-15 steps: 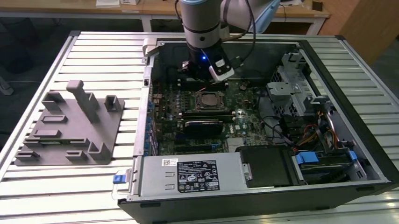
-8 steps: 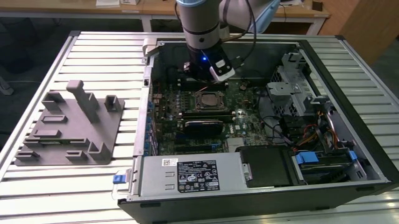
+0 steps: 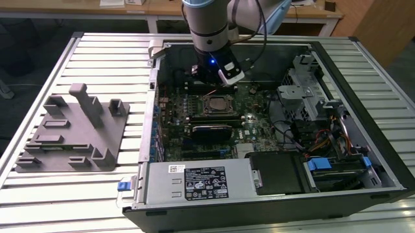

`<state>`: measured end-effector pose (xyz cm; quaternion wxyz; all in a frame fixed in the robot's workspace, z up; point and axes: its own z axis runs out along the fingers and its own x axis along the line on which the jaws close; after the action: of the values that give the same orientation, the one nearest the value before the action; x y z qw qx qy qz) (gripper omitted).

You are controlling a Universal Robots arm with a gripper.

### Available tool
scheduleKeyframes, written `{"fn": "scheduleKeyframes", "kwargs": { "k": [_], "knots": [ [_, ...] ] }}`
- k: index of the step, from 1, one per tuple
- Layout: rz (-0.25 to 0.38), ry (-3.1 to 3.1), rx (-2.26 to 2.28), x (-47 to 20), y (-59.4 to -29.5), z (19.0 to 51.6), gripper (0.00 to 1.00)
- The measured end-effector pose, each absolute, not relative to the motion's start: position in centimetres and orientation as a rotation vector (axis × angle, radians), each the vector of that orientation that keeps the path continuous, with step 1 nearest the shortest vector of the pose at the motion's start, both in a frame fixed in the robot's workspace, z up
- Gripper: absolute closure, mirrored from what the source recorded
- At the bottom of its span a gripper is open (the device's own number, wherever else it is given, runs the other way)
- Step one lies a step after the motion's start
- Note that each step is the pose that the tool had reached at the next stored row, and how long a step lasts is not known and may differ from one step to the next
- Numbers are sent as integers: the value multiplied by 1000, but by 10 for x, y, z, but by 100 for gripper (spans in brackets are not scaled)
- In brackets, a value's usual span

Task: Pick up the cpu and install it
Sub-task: 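Install the first cpu locking lever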

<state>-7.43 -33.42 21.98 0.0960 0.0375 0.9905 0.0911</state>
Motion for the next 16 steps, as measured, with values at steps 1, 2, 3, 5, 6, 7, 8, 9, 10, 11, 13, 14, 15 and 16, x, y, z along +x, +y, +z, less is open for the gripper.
{"fn": "scheduleKeyframes", "kwargs": {
  "k": [1,2,3,5,6,7,8,9,10,11,13,14,15,16],
  "knots": [
    [270,2934,111,-74,-334,219,89],
    [270,2932,110,-75,-334,219,89],
    [270,2927,110,-75,-334,218,89],
    [271,2916,108,-75,-334,217,89],
    [272,2910,107,-75,-334,217,89],
    [272,2906,106,-75,-334,216,89],
    [272,2904,106,-75,-334,216,89],
    [272,2902,106,-76,-333,215,89],
    [272,2901,105,-76,-333,215,89],
    [272,2900,105,-77,-333,214,89],
    [272,2899,105,-77,-333,214,89],
    [272,2895,107,-80,-330,212,89],
    [271,2894,113,-81,-330,212,89],
    [270,2893,119,-81,-328,211,89]
  ]
}}
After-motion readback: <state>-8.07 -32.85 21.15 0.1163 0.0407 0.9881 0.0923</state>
